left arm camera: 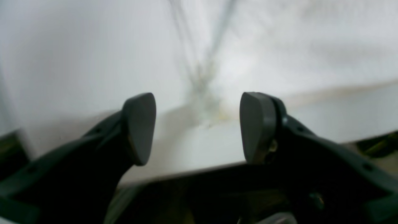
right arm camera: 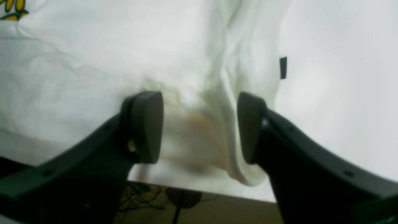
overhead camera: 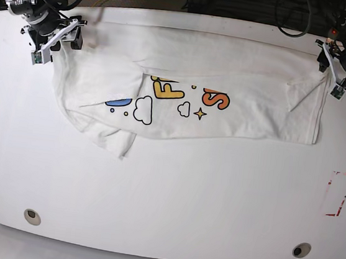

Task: Fold the T-shirt properly
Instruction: 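Drag the folded shirt with both grippers toward the robot, then release the shirt and reposition both grippers along its edge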

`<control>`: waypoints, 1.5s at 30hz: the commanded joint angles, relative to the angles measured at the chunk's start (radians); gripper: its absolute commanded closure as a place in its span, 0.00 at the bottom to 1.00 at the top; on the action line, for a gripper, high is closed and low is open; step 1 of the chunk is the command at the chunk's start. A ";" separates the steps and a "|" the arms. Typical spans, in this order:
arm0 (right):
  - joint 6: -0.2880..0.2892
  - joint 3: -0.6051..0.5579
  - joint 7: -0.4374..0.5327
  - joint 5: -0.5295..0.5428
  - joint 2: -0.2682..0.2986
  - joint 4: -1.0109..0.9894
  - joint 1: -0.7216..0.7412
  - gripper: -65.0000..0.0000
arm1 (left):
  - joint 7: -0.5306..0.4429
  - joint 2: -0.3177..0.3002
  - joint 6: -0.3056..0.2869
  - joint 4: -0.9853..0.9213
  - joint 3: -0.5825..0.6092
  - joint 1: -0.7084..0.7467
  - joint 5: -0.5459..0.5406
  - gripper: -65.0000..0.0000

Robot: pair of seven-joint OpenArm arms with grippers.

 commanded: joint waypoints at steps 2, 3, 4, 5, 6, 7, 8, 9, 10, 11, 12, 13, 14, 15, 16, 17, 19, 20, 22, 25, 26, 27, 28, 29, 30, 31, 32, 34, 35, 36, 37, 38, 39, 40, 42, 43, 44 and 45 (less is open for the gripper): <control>0.004 0.004 0.017 0.006 0.014 0.017 0.005 0.44 | 0.009 -0.012 0.003 0.012 0.066 -0.060 -0.004 0.39; 0.004 0.004 0.017 0.006 0.014 0.017 0.013 0.44 | 0.011 -0.012 0.003 0.007 0.095 -0.077 0.007 0.39; 0.004 0.004 0.015 0.006 0.013 0.017 0.014 0.44 | 0.011 -0.012 0.003 0.004 0.120 -0.089 0.014 0.39; 0.004 0.004 0.015 0.006 0.013 0.017 0.017 0.44 | 0.011 -0.012 0.003 -0.004 0.149 -0.102 0.025 0.39; 0.004 0.004 0.015 0.006 0.013 0.017 0.017 0.44 | 0.011 -0.012 0.003 -0.013 0.175 -0.111 0.033 0.39; 0.004 0.004 0.015 0.006 0.013 0.017 0.017 0.44 | 0.011 -0.012 0.003 -0.021 0.192 -0.114 0.039 0.39; 0.004 0.004 0.015 0.006 0.013 0.015 0.017 0.44 | 0.011 -0.012 0.003 -0.027 0.206 -0.117 0.040 0.39; 0.004 0.004 0.015 0.006 0.013 0.015 0.017 0.44 | 0.009 -0.012 0.003 -0.035 0.224 -0.126 0.040 0.39; 0.004 0.004 0.015 0.006 0.013 0.015 0.017 0.44 | 0.009 -0.012 0.003 -0.041 0.238 -0.137 0.040 0.39; 0.004 0.004 0.015 0.006 0.013 0.015 0.017 0.44 | 0.009 -0.012 0.003 -0.044 0.249 -0.148 0.040 0.39; 0.004 0.004 0.015 0.006 0.013 0.015 0.017 0.44 | 0.009 -0.013 0.003 -0.056 0.259 -0.157 0.040 0.39; 0.004 0.004 0.015 0.006 0.013 0.015 0.017 0.44 | 0.009 -0.015 0.003 -0.070 0.267 -0.165 0.040 0.39; 0.004 0.004 0.015 0.006 0.013 0.015 0.019 0.44 | 0.009 -0.016 0.003 -0.085 0.273 -0.171 0.040 0.39; 0.006 0.004 0.015 0.006 0.013 0.015 0.019 0.44 | 0.009 -0.018 0.003 -0.102 0.276 -0.172 0.040 0.39; 0.006 0.004 0.015 0.006 0.013 0.015 0.019 0.44 | 0.009 -0.018 0.003 -0.130 0.276 -0.177 0.040 0.39; 0.006 0.004 0.015 0.006 0.013 0.015 0.019 0.44 | 0.009 -0.019 0.003 -0.143 0.276 -0.189 0.040 0.39; 0.006 0.004 0.017 0.006 0.013 0.015 0.019 0.44 | 0.009 -0.021 0.003 -0.177 0.275 -0.217 0.044 0.39; 0.006 0.004 0.017 0.006 0.013 0.015 0.019 0.44 | 0.009 -0.022 0.003 -0.189 0.275 -0.226 0.053 0.39; 0.006 0.004 0.017 0.006 0.013 0.015 0.019 0.44 | 0.009 -0.035 0.003 -0.209 0.275 -0.238 0.086 0.39; 0.006 0.004 0.017 0.006 0.013 0.015 0.019 0.44 | 0.009 -0.039 0.003 -0.229 0.275 -0.264 0.117 0.39; 0.006 0.004 0.017 0.006 0.013 0.015 0.019 0.44 | 0.009 -0.042 0.003 -0.229 0.273 -0.271 0.117 0.39; 0.006 0.004 0.017 0.006 0.013 0.015 0.019 0.44 | 0.009 -0.042 0.003 -0.228 0.272 -0.277 0.117 0.39; 0.006 0.004 0.017 0.007 0.013 0.015 0.019 0.44 | 0.009 -0.045 0.003 -0.228 0.270 -0.280 0.117 0.39; 0.006 0.004 0.017 0.007 0.013 0.015 0.019 0.44 | 0.009 -0.058 0.003 -0.228 0.270 -0.287 0.117 0.39; 0.010 0.004 0.017 0.007 0.013 0.015 0.019 0.44 | 0.009 -0.070 0.003 -0.229 0.270 -0.294 0.117 0.39; 0.022 0.004 0.017 0.007 0.011 0.015 0.019 0.44 | 0.009 -0.076 0.003 -0.231 0.272 -0.300 0.117 0.39; 0.033 0.004 0.017 0.007 0.011 0.015 0.019 0.44 | 0.009 -0.081 0.003 -0.231 0.270 -0.306 0.117 0.39; 0.056 0.007 0.017 0.007 0.011 0.015 0.019 0.44 | 0.009 -0.091 0.003 -0.232 0.267 -0.329 0.119 0.39; 0.061 0.009 0.017 0.007 0.011 0.015 0.019 0.44 | 0.007 -0.110 0.003 -0.234 0.267 -0.338 0.119 0.39; 0.061 0.010 0.017 0.007 0.011 0.015 0.019 0.44 | 0.007 -0.121 0.003 -0.236 0.267 -0.343 0.119 0.39; 0.061 0.010 0.017 0.007 0.011 0.015 0.019 0.44 | 0.006 -0.134 0.003 -0.239 0.267 -0.350 0.119 0.39; 0.061 0.012 0.017 0.007 0.011 0.015 0.019 0.44 | 0.000 -0.147 0.003 -0.248 0.267 -0.361 0.119 0.39; 0.061 0.012 0.017 0.007 0.011 0.015 0.019 0.44 | -0.012 -0.159 0.003 -0.260 0.265 -0.370 0.119 0.39; 0.061 0.012 0.017 0.007 0.011 0.015 0.019 0.44 | -0.025 -0.171 0.003 -0.271 0.265 -0.375 0.119 0.39; 0.061 0.010 0.017 0.007 0.010 0.015 0.019 0.44 | -0.040 -0.211 0.003 -0.289 0.265 -0.383 0.108 0.39; 0.061 0.010 0.017 0.007 0.002 0.015 0.019 0.44 | -0.034 -0.219 0.003 -0.289 0.265 -0.383 0.099 0.39; 0.061 0.012 0.017 0.006 -0.009 0.015 0.019 0.44 | -0.025 -0.228 0.003 -0.280 0.265 -0.381 0.080 0.39; 0.061 0.012 0.017 0.006 -0.015 0.015 0.019 0.44 | -0.014 -0.231 0.003 -0.265 0.265 -0.379 0.054 0.39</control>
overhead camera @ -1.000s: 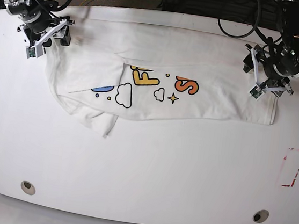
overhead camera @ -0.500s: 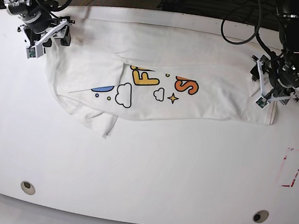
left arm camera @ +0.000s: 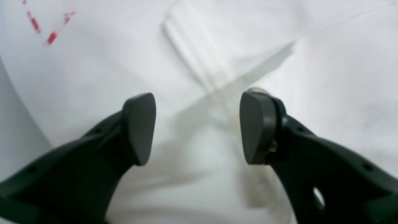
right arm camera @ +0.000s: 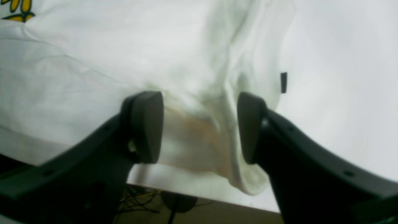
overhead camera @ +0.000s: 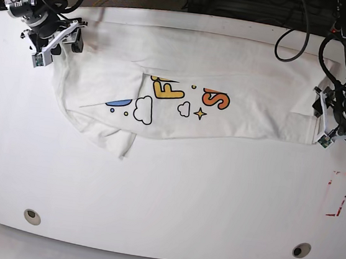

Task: Fold the T-shirt properly
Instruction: 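Release the shirt and reposition both grippers along its edge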

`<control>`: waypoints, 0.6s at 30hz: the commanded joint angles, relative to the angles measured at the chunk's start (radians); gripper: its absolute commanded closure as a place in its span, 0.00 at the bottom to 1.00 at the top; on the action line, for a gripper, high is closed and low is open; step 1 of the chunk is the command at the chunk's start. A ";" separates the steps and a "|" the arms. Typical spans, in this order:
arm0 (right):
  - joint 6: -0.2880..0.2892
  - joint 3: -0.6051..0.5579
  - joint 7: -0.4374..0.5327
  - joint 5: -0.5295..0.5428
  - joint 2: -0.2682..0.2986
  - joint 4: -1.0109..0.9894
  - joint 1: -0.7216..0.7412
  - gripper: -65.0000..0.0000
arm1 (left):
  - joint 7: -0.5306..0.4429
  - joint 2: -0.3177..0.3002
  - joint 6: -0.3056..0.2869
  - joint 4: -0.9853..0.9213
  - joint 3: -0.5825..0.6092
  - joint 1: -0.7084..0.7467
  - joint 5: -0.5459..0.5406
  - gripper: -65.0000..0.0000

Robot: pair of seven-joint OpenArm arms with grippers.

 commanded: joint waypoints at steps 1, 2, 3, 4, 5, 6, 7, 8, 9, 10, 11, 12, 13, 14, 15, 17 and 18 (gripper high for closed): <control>0.007 0.006 0.016 0.006 -0.003 0.015 0.003 0.44 | 0.020 -0.024 0.002 0.054 -0.006 -0.011 -0.058 0.39; 0.007 0.006 0.016 0.006 -0.003 0.015 0.003 0.44 | 0.028 -0.024 0.002 0.067 -0.006 -0.011 -0.069 0.39; 0.007 0.006 0.016 0.006 -0.004 0.015 0.003 0.44 | 0.043 -0.022 0.002 0.087 -0.007 -0.005 -0.079 0.39; 0.007 0.006 0.016 0.006 -0.007 0.015 0.003 0.44 | 0.056 -0.021 0.002 0.110 -0.017 0.011 -0.092 0.39; 0.007 0.003 0.016 0.006 -0.007 0.015 0.003 0.44 | 0.060 -0.018 0.002 0.130 -0.035 0.023 -0.103 0.39; 0.007 0.003 0.016 0.006 -0.007 0.015 0.003 0.44 | 0.060 -0.015 0.002 0.143 -0.050 0.030 -0.116 0.39; 0.007 0.000 0.016 0.006 -0.007 0.015 0.003 0.44 | 0.062 -0.006 0.002 0.156 -0.070 0.043 -0.141 0.38; 0.007 0.000 0.016 0.006 -0.007 0.015 0.003 0.44 | 0.062 0.008 0.002 0.159 -0.089 0.055 -0.172 0.38; 0.007 0.000 0.016 0.006 -0.007 0.015 0.003 0.44 | 0.062 0.016 0.002 0.160 -0.098 0.063 -0.193 0.38; 0.007 0.000 0.016 0.006 -0.009 0.015 0.003 0.44 | 0.062 0.019 0.002 0.163 -0.109 0.073 -0.219 0.38; 0.007 0.000 0.016 0.006 -0.009 0.015 0.003 0.44 | 0.062 0.022 0.002 0.163 -0.113 0.086 -0.238 0.38; 0.007 0.001 0.016 0.006 -0.009 0.015 0.003 0.44 | 0.062 0.024 0.002 0.162 -0.113 0.101 -0.250 0.38; 0.007 0.003 0.016 0.006 -0.009 0.015 0.003 0.44 | 0.062 0.024 0.002 0.157 -0.110 0.113 -0.256 0.38; 0.007 0.004 0.016 0.006 -0.009 0.015 0.003 0.44 | 0.062 0.024 0.002 0.157 -0.110 0.123 -0.257 0.38; 0.007 0.006 0.016 0.006 -0.009 0.015 0.003 0.44 | 0.062 0.027 0.002 0.157 -0.110 0.136 -0.259 0.38; 0.007 0.006 0.016 0.006 -0.007 0.015 0.003 0.44 | 0.062 0.034 0.002 0.157 -0.110 0.158 -0.264 0.38; 0.007 0.006 0.016 0.006 -0.006 0.015 0.003 0.44 | 0.062 0.051 0.002 0.156 -0.110 0.169 -0.261 0.38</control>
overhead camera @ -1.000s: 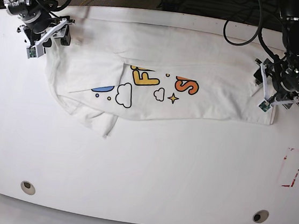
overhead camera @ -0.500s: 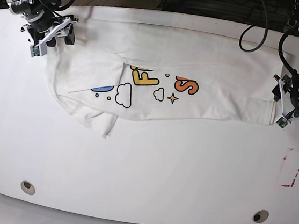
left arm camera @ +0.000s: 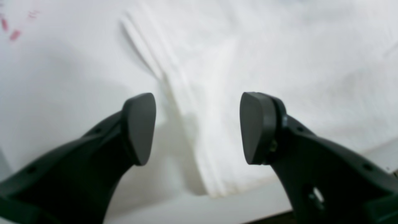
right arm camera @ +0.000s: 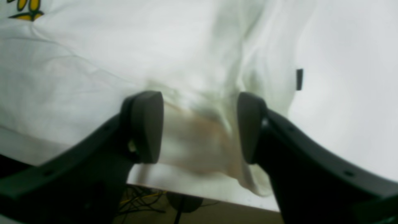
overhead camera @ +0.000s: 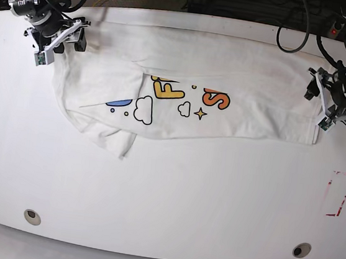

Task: Fold the T-shirt properly
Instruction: 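Release the shirt and reposition both grippers along its edge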

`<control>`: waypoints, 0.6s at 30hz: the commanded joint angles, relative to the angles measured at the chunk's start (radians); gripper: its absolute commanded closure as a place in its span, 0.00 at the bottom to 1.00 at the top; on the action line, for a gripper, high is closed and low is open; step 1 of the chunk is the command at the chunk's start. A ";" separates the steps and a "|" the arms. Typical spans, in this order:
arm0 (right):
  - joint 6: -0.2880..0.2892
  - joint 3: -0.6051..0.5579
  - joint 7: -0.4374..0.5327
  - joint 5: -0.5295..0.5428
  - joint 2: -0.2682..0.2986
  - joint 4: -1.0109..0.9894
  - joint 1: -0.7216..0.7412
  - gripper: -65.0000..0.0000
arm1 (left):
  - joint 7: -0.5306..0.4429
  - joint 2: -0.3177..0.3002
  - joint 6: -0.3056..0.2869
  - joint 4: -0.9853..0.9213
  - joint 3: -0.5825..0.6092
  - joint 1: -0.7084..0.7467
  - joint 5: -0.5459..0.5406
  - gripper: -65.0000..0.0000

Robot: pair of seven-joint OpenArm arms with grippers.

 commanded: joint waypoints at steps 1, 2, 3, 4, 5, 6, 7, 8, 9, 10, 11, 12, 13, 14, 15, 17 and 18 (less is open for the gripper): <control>0.006 0.004 0.017 0.012 0.016 0.016 0.003 0.44 | -0.008 0.011 -0.001 0.012 -0.008 0.021 -0.001 0.38; 0.006 0.004 0.017 0.012 0.016 0.019 0.003 0.44 | -0.008 0.014 -0.001 0.012 -0.008 0.030 -0.001 0.38; 0.006 0.004 0.017 0.012 0.016 0.021 0.003 0.44 | -0.009 0.014 -0.001 0.011 -0.009 0.047 -0.001 0.38; 0.006 0.004 0.017 0.012 0.016 0.022 0.003 0.44 | -0.011 0.014 -0.001 0.005 -0.011 0.058 -0.001 0.39; 0.006 0.004 0.017 0.012 0.018 0.022 0.003 0.44 | -0.012 0.014 -0.001 -0.011 -0.012 0.067 -0.001 0.39; 0.006 0.007 0.017 0.012 0.019 0.022 0.011 0.44 | -0.014 0.013 -0.001 -0.028 -0.015 0.070 -0.001 0.39; 0.006 0.022 0.017 0.012 0.019 0.022 0.017 0.44 | -0.014 0.013 -0.001 -0.048 -0.017 0.070 -0.001 0.39; 0.006 0.049 0.014 0.012 0.018 0.022 0.023 0.44 | -0.021 0.011 -0.001 -0.077 -0.024 0.070 -0.001 0.39; 0.006 0.078 0.014 0.012 0.016 0.021 0.025 0.44 | -0.037 0.011 -0.001 -0.108 -0.041 0.073 -0.001 0.39; 0.006 0.093 0.014 0.012 0.016 0.021 0.026 0.44 | -0.046 0.010 -0.001 -0.124 -0.054 0.073 -0.001 0.39; 0.006 0.105 0.012 0.012 0.016 0.019 0.031 0.44 | -0.061 0.010 -0.001 -0.144 -0.063 0.073 0.000 0.39; 0.006 0.116 0.012 0.009 0.019 0.016 0.037 0.44 | -0.078 0.001 -0.001 -0.170 -0.072 0.075 0.000 0.39; 0.006 0.118 0.012 0.003 0.021 0.013 0.040 0.44 | -0.090 -0.013 -0.001 -0.192 -0.072 0.075 0.000 0.39; 0.006 0.118 0.012 0.000 0.021 0.007 0.043 0.44 | -0.095 -0.021 -0.001 -0.204 -0.072 0.075 -0.001 0.39; 0.006 0.116 0.011 -0.005 0.021 -0.005 0.045 0.44 | -0.103 -0.027 -0.001 -0.218 -0.066 0.075 -0.001 0.39; 0.006 0.115 0.012 -0.026 0.033 -0.033 0.054 0.44 | -0.104 -0.033 -0.001 -0.226 -0.052 0.073 -0.001 0.39; 0.006 0.115 0.012 -0.043 0.042 -0.057 0.066 0.44 | -0.101 -0.032 -0.001 -0.216 -0.050 0.073 -0.001 0.39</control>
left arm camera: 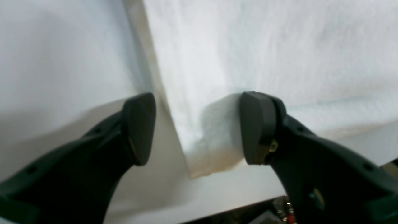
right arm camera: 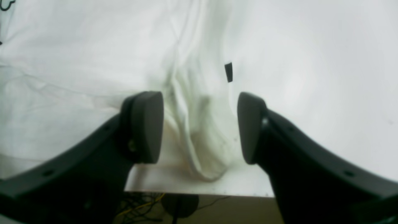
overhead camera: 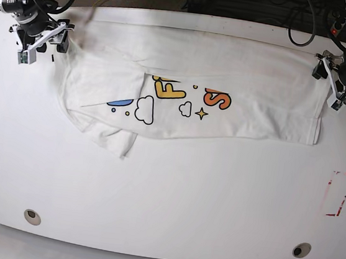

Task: Fold the T-shirt properly
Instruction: 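Release the shirt and reposition both grippers along its edge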

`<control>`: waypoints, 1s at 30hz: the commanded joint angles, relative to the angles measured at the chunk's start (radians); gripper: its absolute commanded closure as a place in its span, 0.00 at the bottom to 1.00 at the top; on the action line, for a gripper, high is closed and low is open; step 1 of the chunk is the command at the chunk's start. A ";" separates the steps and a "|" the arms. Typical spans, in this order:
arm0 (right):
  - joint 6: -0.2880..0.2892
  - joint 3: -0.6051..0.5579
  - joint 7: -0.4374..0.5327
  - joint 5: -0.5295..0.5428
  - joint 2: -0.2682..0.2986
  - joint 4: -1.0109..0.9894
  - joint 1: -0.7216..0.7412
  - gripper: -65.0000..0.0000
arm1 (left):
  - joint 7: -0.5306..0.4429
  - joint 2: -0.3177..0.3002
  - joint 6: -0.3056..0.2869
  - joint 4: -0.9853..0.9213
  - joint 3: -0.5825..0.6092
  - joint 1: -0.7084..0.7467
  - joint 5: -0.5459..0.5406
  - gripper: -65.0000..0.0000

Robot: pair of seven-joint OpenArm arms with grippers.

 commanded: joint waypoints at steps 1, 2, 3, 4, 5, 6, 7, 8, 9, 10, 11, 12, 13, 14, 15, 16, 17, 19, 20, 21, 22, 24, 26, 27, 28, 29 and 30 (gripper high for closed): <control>0.006 0.005 0.015 -0.023 0.032 -0.037 0.021 0.44 | 0.004 -0.011 -0.001 0.029 -0.002 -0.001 0.002 0.39; 0.006 0.005 0.017 -0.031 0.033 -0.063 0.029 0.44 | 0.005 -0.011 -0.001 0.036 -0.002 0.007 0.002 0.39; 0.007 0.005 0.020 -0.036 0.038 -0.083 0.033 0.44 | 0.005 -0.011 -0.001 0.044 -0.002 0.016 0.002 0.39; 0.007 0.005 0.020 -0.037 0.038 -0.111 0.042 0.44 | 0.004 -0.011 -0.001 0.053 -0.002 0.025 0.002 0.39; 0.007 0.005 0.020 -0.039 0.038 -0.131 0.053 0.44 | 0.004 -0.011 -0.001 0.055 -0.002 0.034 0.002 0.39; 0.007 0.005 0.020 -0.040 0.038 -0.141 0.058 0.44 | 0.004 -0.011 -0.001 0.056 -0.002 0.038 0.002 0.39; 0.007 0.004 0.020 -0.042 0.039 -0.150 0.062 0.44 | 0.004 -0.011 -0.001 0.056 -0.002 0.039 0.002 0.39; 0.007 0.002 0.020 -0.042 0.047 -0.160 0.066 0.44 | 0.004 -0.011 -0.001 0.056 -0.004 0.041 0.002 0.39; 0.007 -0.007 0.020 -0.042 0.055 -0.170 0.066 0.44 | 0.004 -0.011 -0.001 0.056 -0.007 0.050 0.002 0.39; 0.007 -0.022 0.020 -0.043 0.061 -0.181 0.066 0.44 | 0.004 -0.011 -0.001 0.056 -0.008 0.065 0.002 0.39; 0.007 -0.034 0.020 -0.043 0.070 -0.197 0.067 0.44 | 0.002 -0.011 -0.001 0.056 -0.008 0.076 0.002 0.39; 0.007 -0.042 0.023 -0.043 0.084 -0.212 0.067 0.44 | -0.001 -0.011 -0.001 0.056 -0.008 0.082 0.002 0.39; 0.006 -0.042 0.027 -0.045 0.087 -0.218 0.072 0.44 | -0.001 -0.010 -0.001 0.056 -0.008 0.084 0.002 0.39; 0.006 -0.042 0.040 -0.045 0.092 -0.223 0.079 0.44 | -0.001 -0.010 -0.001 0.055 -0.008 0.085 0.002 0.39; 0.006 -0.039 0.052 -0.045 0.098 -0.227 0.081 0.44 | -0.001 -0.010 -0.001 0.052 -0.008 0.087 0.002 0.39; 0.006 -0.036 0.060 -0.045 0.099 -0.235 0.084 0.44 | -0.001 -0.010 -0.001 0.050 -0.008 0.087 0.003 0.39; 0.006 -0.036 0.064 -0.045 0.105 -0.241 0.087 0.44 | -0.001 -0.010 -0.001 0.048 -0.008 0.090 0.003 0.39; 0.002 -0.038 0.072 -0.045 0.134 -0.256 0.087 0.44 | -0.001 -0.011 -0.001 0.052 -0.008 0.107 0.003 0.39; 0.004 -0.038 0.077 -0.045 0.144 -0.263 0.090 0.44 | -0.001 -0.013 -0.001 0.053 -0.008 0.113 0.003 0.39; 0.004 -0.038 0.078 -0.045 0.150 -0.264 0.098 0.44 | -0.001 -0.013 -0.001 0.053 -0.008 0.113 0.003 0.39; 0.004 -0.038 0.080 -0.045 0.158 -0.266 0.105 0.44 | -0.001 -0.013 -0.001 0.053 -0.008 0.113 0.003 0.39; 0.004 -0.038 0.080 -0.045 0.173 -0.264 0.113 0.44 | -0.001 -0.013 -0.001 0.053 -0.008 0.114 0.003 0.39; 0.006 -0.038 0.080 -0.040 0.190 -0.263 0.115 0.44 | 0.001 -0.013 -0.001 0.055 -0.008 0.122 0.003 0.39; 0.006 -0.038 0.080 -0.039 0.193 -0.259 0.115 0.44 | 0.001 -0.013 -0.001 0.058 -0.008 0.131 0.000 0.39; 0.006 -0.038 0.080 -0.037 0.194 -0.253 0.116 0.44 | 0.001 -0.013 -0.001 0.059 -0.008 0.136 -0.003 0.39; 0.006 -0.038 0.080 -0.037 0.197 -0.232 0.116 0.44 | 0.001 -0.013 -0.001 0.065 -0.010 0.139 -0.006 0.39; 0.006 -0.041 0.078 -0.037 0.197 -0.203 0.116 0.44 | 0.001 -0.013 -0.001 0.078 -0.013 0.139 -0.006 0.39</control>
